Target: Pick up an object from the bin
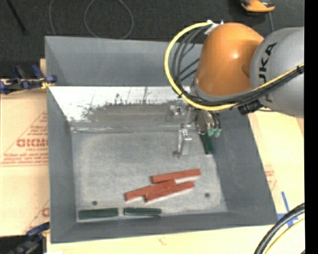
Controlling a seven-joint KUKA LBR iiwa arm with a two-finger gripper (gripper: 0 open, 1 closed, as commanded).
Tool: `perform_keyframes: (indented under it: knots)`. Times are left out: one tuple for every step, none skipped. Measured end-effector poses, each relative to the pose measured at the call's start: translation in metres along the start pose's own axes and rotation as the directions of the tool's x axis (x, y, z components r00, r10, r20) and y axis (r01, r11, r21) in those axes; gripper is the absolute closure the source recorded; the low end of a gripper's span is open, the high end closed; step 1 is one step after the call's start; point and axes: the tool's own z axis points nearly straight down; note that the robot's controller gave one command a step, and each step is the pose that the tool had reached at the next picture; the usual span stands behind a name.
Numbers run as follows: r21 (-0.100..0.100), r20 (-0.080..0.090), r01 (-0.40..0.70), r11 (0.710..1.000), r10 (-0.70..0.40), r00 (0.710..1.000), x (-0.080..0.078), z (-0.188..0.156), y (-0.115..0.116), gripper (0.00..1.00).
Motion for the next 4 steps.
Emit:
perform_keyframes:
  knots:
    - [-0.001, -0.008, 0.28, 0.96, -0.28, 0.96, 0.044, 0.158, 0.026, 0.0]
    - [0.0, -0.002, 0.277, 0.961, -0.277, 0.961, 0.042, 0.153, 0.026, 1.0]
    - [0.003, 0.007, 0.279, 0.96, -0.279, 0.96, 0.039, 0.027, -0.001, 1.0]
    - [0.0, -0.001, 0.279, 0.96, -0.279, 0.96, 0.041, 0.031, 0.0, 0.0]
